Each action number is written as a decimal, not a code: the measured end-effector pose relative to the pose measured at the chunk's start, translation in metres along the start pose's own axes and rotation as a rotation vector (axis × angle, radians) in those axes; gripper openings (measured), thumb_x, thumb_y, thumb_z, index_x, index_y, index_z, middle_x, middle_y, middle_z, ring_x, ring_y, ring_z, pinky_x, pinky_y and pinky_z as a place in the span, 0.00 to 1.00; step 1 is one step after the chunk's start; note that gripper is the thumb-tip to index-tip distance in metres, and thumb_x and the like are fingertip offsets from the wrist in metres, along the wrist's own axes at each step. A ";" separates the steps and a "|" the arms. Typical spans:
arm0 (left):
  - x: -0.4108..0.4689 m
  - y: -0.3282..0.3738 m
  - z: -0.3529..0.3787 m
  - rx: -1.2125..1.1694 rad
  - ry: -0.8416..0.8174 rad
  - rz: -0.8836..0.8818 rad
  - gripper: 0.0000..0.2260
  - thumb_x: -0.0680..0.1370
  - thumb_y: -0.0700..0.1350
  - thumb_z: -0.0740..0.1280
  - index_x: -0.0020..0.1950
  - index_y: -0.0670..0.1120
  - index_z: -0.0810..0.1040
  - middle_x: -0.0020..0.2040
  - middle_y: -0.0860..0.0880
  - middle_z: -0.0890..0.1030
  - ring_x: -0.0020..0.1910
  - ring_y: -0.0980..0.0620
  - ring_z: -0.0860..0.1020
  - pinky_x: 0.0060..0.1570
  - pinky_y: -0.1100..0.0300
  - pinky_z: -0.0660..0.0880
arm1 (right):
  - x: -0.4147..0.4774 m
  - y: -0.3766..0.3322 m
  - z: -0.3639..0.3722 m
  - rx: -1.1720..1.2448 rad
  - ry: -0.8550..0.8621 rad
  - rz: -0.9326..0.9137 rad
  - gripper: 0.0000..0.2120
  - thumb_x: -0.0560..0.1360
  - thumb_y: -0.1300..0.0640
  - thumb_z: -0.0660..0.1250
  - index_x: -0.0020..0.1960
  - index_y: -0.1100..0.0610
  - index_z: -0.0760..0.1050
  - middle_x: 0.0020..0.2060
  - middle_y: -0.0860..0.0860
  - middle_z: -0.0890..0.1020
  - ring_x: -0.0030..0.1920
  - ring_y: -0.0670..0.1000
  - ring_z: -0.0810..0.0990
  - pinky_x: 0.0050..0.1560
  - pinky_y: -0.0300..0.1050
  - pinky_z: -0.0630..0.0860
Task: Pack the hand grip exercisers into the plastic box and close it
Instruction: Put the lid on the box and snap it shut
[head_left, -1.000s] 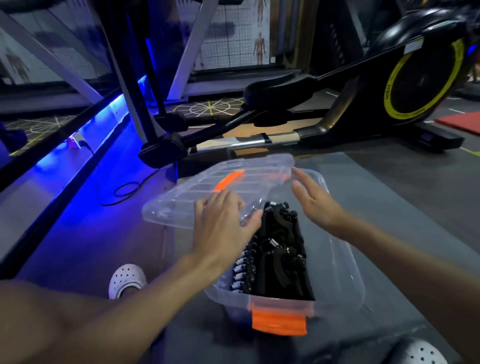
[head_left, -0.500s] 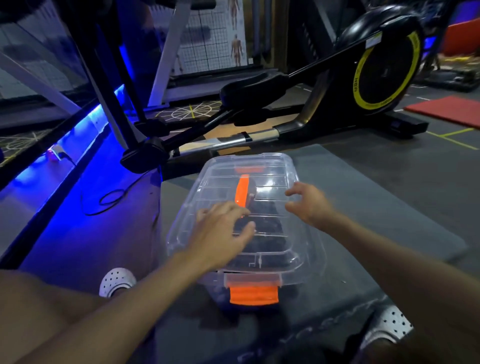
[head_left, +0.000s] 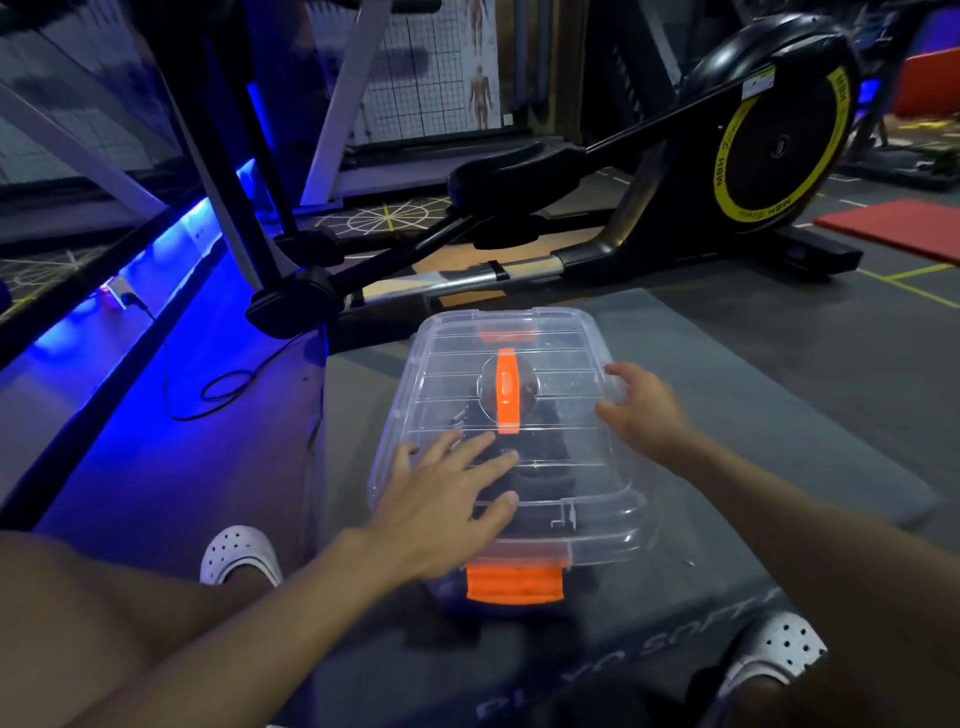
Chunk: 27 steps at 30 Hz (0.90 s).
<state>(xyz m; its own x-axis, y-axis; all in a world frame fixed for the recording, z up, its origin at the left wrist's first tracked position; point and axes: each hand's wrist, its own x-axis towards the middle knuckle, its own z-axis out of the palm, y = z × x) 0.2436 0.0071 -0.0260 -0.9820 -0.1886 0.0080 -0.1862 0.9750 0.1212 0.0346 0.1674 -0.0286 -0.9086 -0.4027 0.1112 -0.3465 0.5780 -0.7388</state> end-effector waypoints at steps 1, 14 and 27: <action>0.000 0.001 0.001 0.007 0.004 0.001 0.34 0.71 0.69 0.38 0.76 0.65 0.57 0.79 0.60 0.55 0.78 0.51 0.52 0.71 0.42 0.50 | -0.001 0.001 0.000 0.005 -0.001 0.003 0.26 0.73 0.60 0.68 0.71 0.57 0.69 0.59 0.57 0.79 0.45 0.51 0.75 0.46 0.38 0.68; -0.017 -0.002 0.008 0.020 0.033 0.054 0.31 0.73 0.68 0.40 0.76 0.65 0.54 0.80 0.59 0.53 0.78 0.55 0.51 0.71 0.47 0.53 | -0.024 0.002 -0.001 0.093 -0.004 -0.044 0.26 0.74 0.62 0.69 0.70 0.60 0.69 0.63 0.56 0.76 0.55 0.51 0.75 0.55 0.39 0.70; -0.009 -0.019 0.026 0.077 0.220 0.090 0.23 0.76 0.61 0.56 0.68 0.56 0.76 0.69 0.51 0.76 0.69 0.47 0.72 0.61 0.44 0.71 | -0.020 0.011 0.014 0.117 0.004 -0.035 0.26 0.75 0.61 0.68 0.71 0.62 0.67 0.71 0.54 0.65 0.68 0.50 0.66 0.64 0.34 0.57</action>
<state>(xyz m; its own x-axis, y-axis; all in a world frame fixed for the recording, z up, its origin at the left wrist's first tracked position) 0.2553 -0.0065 -0.0541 -0.9661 -0.1133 0.2320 -0.1084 0.9935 0.0338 0.0522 0.1723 -0.0485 -0.8975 -0.4181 0.1402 -0.3483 0.4772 -0.8068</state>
